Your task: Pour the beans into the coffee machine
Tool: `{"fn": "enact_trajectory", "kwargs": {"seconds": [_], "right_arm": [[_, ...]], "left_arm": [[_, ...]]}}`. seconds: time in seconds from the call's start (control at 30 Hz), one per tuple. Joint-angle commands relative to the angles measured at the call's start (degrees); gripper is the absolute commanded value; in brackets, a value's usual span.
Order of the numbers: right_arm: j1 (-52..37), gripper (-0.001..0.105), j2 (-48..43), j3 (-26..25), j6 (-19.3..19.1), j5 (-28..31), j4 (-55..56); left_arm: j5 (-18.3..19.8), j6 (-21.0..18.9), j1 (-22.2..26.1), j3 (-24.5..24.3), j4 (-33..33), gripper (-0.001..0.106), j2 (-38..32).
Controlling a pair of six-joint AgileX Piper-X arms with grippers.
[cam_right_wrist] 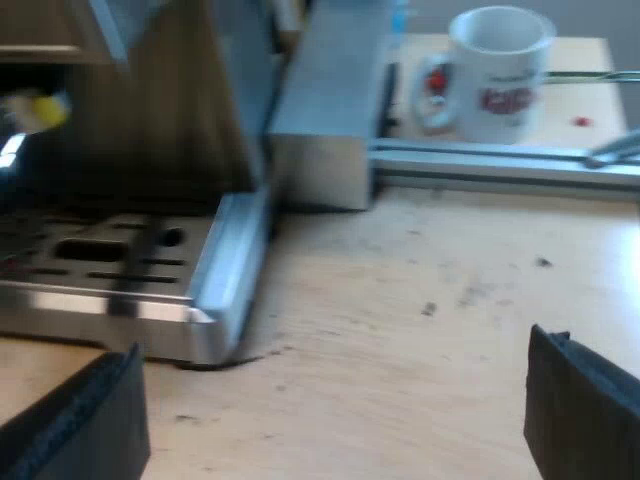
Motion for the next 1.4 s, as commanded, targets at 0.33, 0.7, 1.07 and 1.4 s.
{"fn": "enact_trajectory", "kwargs": {"seconds": [0.33,0.7,1.07,1.4], "right_arm": [[15.91,0.078,17.4,-10.95,-5.39,-15.19,-4.35],[31.56,0.078,26.05,-8.2,-9.71,-18.34,-21.67],[47.03,0.078,33.21,-0.28,-3.37,-3.83,-43.5],[52.11,0.078,41.8,1.75,1.1,-0.47,-53.21]], "left_arm": [[-0.96,-1.42,-0.08,-1.76,-7.73,0.08,4.75],[-0.96,-1.97,-0.08,-1.76,-13.12,0.08,9.73],[-6.08,-3.79,-0.08,2.9,-21.53,0.08,10.57],[-9.74,-7.3,-0.08,15.53,-29.09,0.08,10.81]]}}
